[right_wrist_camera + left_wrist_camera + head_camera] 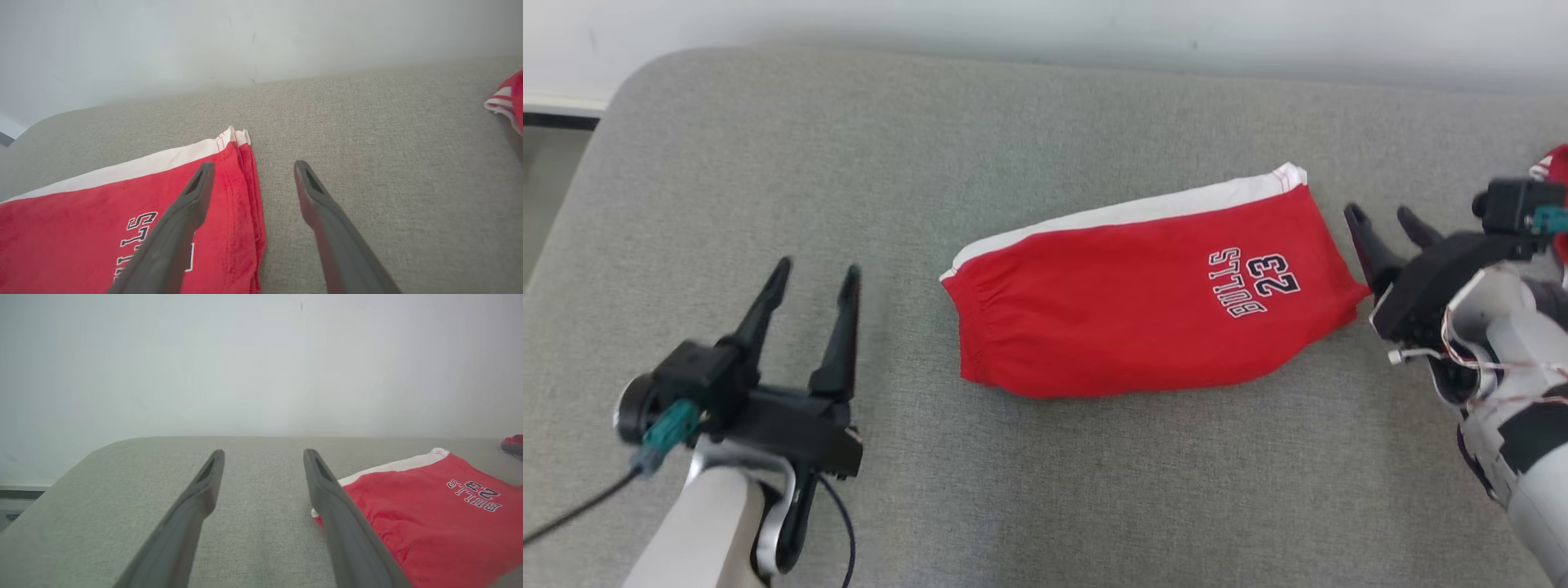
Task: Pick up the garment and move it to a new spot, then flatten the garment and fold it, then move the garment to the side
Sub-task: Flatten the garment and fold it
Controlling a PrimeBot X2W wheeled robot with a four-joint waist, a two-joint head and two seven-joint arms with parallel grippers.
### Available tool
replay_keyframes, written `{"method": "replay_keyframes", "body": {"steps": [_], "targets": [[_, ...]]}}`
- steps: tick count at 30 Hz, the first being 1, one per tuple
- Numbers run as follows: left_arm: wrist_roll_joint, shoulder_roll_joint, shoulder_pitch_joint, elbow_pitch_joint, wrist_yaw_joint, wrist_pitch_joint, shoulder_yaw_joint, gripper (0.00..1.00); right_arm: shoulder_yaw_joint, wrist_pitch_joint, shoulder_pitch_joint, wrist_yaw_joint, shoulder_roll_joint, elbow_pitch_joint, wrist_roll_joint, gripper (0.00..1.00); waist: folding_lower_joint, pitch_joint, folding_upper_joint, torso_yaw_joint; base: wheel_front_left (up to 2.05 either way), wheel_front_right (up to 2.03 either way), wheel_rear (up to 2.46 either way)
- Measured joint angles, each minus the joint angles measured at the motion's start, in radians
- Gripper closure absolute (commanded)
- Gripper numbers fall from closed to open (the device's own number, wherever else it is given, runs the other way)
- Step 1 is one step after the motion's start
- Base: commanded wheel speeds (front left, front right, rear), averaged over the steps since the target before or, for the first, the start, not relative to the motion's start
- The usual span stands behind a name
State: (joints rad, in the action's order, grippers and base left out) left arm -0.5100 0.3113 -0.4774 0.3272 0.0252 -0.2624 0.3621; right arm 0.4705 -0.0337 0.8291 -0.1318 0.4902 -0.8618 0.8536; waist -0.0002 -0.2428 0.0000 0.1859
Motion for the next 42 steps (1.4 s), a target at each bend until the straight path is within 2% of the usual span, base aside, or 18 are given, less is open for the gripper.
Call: {"method": "replay_keyframes", "body": {"steps": [3,7,12,15,17,27,28,29,33,36,39,42], "targets": [[0.046,-0.034,0.086,-0.073,-0.046,0.000,-0.083,0.00,0.010,0.017,-0.037,0.000,0.010,0.001,0.030,0.00,0.0000,0.023,0.0000,0.006,0.00,0.00,0.00],[0.117,-0.071,0.207,-0.165,-0.087,0.000,-0.175,0.00,0.026,0.031,-0.076,0.000,0.015,-0.005,0.060,0.00,-0.0001,0.043,0.0000,0.018,0.00,0.00,0.00],[0.192,-0.134,0.333,-0.233,-0.087,0.000,-0.251,0.00,0.049,0.041,-0.100,0.000,0.014,-0.032,0.074,0.00,0.0000,0.055,0.0000,0.037,0.00,0.00,0.00],[0.244,-0.153,0.373,-0.242,-0.077,0.000,-0.274,0.00,0.063,0.043,-0.102,0.000,0.011,-0.067,0.073,0.00,0.0000,0.060,-0.0001,0.049,0.00,0.00,0.00],[0.260,-0.179,0.389,-0.249,-0.068,0.000,-0.292,0.00,0.068,0.043,-0.100,0.000,0.007,-0.097,0.067,0.00,0.0001,0.061,0.0000,0.056,0.00,0.00,0.00],[0.302,-0.228,0.393,-0.232,-0.015,0.000,-0.335,0.00,0.095,0.025,-0.059,0.000,-0.026,-0.224,0.037,0.00,0.0001,0.054,-0.0001,0.086,0.00,0.00,0.00],[0.308,-0.233,0.392,-0.229,-0.009,0.000,-0.338,0.00,0.097,0.021,-0.056,0.000,-0.031,-0.233,0.036,0.44,0.0001,0.053,0.0000,0.087,0.00,0.00,0.00],[0.314,-0.236,0.391,-0.226,-0.007,0.000,-0.340,0.00,0.100,0.020,-0.053,0.000,-0.035,-0.241,0.035,1.00,0.0001,0.054,0.0000,0.088,0.00,0.00,0.00],[0.326,-0.245,0.392,-0.214,0.002,0.000,-0.356,0.00,0.101,0.038,-0.061,0.000,-0.055,-0.234,0.049,1.00,0.0003,0.064,0.0000,0.081,0.00,0.00,0.00],[0.333,-0.249,0.403,-0.205,0.011,0.000,-0.373,0.00,0.128,0.067,-0.087,0.000,-0.060,-0.183,0.059,1.00,0.0003,0.078,0.0000,0.068,0.00,0.00,0.00],[0.343,-0.251,0.420,-0.195,0.022,0.000,-0.381,0.00,0.154,0.080,-0.126,0.000,-0.050,-0.115,0.068,1.00,0.0002,0.092,0.0000,0.046,0.00,0.00,0.00],[0.351,-0.253,0.427,-0.197,0.027,0.000,-0.392,0.00,0.160,0.088,-0.180,0.000,-0.011,-0.041,0.102,1.00,0.0002,0.108,0.0000,0.023,0.00,0.00,0.00]]}}
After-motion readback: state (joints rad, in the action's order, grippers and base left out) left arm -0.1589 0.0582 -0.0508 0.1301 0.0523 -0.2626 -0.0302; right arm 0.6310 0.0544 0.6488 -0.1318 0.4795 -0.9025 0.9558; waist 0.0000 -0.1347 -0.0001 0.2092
